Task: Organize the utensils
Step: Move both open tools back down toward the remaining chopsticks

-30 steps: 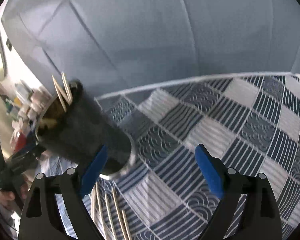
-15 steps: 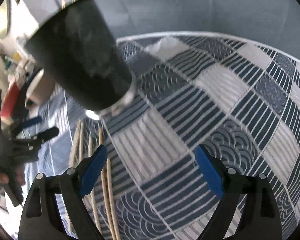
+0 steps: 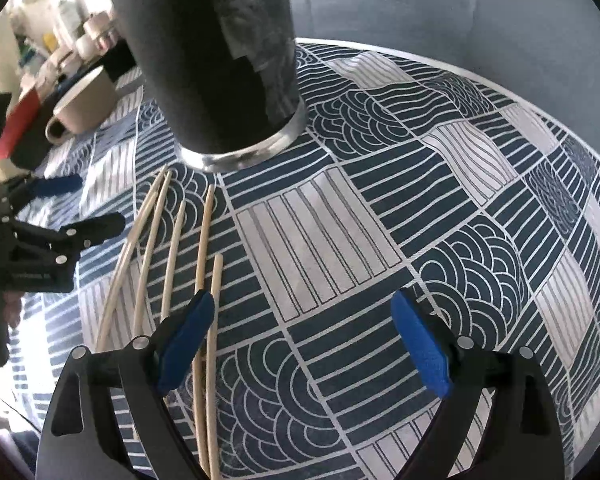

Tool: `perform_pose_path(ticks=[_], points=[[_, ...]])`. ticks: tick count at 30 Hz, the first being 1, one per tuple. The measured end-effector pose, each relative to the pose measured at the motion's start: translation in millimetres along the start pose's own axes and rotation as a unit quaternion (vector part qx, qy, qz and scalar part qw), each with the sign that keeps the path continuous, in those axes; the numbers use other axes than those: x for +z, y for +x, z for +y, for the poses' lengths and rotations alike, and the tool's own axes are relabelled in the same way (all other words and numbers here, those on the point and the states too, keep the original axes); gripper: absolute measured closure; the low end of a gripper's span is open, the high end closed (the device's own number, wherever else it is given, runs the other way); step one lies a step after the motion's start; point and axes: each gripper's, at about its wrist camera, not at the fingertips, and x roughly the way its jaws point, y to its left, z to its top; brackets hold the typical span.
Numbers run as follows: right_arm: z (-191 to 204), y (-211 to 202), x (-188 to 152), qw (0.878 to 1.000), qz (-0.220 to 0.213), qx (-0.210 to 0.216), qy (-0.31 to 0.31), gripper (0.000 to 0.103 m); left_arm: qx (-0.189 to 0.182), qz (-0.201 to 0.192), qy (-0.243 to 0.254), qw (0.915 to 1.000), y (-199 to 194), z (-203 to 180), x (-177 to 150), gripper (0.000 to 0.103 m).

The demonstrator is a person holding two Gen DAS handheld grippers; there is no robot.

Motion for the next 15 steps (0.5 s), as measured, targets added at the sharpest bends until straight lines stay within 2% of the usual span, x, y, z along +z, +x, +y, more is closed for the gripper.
perform_pose_path(ticks=[5,8,15], points=[[2.4,2.1,1.5,1.0,0.002,-0.001,-0.003,0.014,-0.003,0.0,-0.01,0.9999,1.0,1.7,-2.9,0.006],[10.3,5.0,0.6,0.999,0.008,-0.016,-0.029,0.012,-0.006,-0.001,-0.009,0.9999,0.2,1.0,-1.1,0.006],[10.0,5.2,-0.5,1.0,0.005,-0.013,-0.028,0.011,-0.019,-0.005,-0.002,0.9998,-4.3,-3.7,3.9,0.006]])
